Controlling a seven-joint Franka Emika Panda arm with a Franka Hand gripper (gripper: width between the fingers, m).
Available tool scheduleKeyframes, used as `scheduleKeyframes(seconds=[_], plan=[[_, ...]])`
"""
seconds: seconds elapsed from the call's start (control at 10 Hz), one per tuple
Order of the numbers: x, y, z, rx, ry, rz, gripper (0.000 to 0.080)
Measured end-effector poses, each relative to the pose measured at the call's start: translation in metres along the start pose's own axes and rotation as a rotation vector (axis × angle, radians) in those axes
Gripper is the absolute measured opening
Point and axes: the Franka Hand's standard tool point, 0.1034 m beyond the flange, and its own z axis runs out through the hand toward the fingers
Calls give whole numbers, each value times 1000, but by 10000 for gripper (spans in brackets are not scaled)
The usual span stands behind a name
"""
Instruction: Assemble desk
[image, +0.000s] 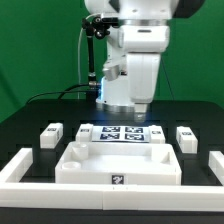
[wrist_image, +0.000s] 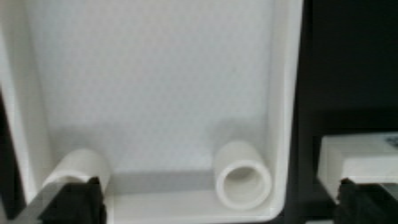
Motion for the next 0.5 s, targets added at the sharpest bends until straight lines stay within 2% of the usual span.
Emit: scheduleKeyframes(seconds=[0.4,0.5], plan=[[-2,-1,3,3,1,-7,649],[-9,-6,14,15,3,-9,649]])
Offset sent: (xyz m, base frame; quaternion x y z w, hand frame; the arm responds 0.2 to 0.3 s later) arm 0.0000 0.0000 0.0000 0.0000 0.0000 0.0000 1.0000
